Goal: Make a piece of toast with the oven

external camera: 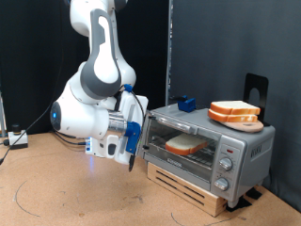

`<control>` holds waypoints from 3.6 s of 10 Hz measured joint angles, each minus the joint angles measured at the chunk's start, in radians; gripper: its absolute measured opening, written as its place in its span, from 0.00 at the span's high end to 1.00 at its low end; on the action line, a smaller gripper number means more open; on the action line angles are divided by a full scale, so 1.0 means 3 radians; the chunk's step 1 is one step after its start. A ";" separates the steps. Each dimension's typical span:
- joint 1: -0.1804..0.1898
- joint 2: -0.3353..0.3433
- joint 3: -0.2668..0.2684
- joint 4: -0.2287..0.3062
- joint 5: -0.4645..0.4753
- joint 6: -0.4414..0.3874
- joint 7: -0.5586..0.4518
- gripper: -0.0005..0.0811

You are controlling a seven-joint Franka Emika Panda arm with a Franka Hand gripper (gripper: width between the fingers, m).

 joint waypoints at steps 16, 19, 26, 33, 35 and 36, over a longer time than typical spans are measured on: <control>0.0665 0.1152 0.0220 0.1051 0.0228 0.0888 0.0148 0.00; 0.0659 0.1270 0.0207 0.1118 0.0115 0.0685 0.0155 0.00; 0.0957 0.2100 0.0173 0.1891 -0.0552 0.0511 0.0367 0.00; 0.0966 0.2252 0.0168 0.1887 -0.0643 0.0348 0.0198 0.00; 0.1007 0.2317 0.0179 0.1896 -0.0642 0.0408 0.0153 0.00; 0.1025 0.2344 0.0191 0.1902 -0.0635 0.0440 0.0126 0.00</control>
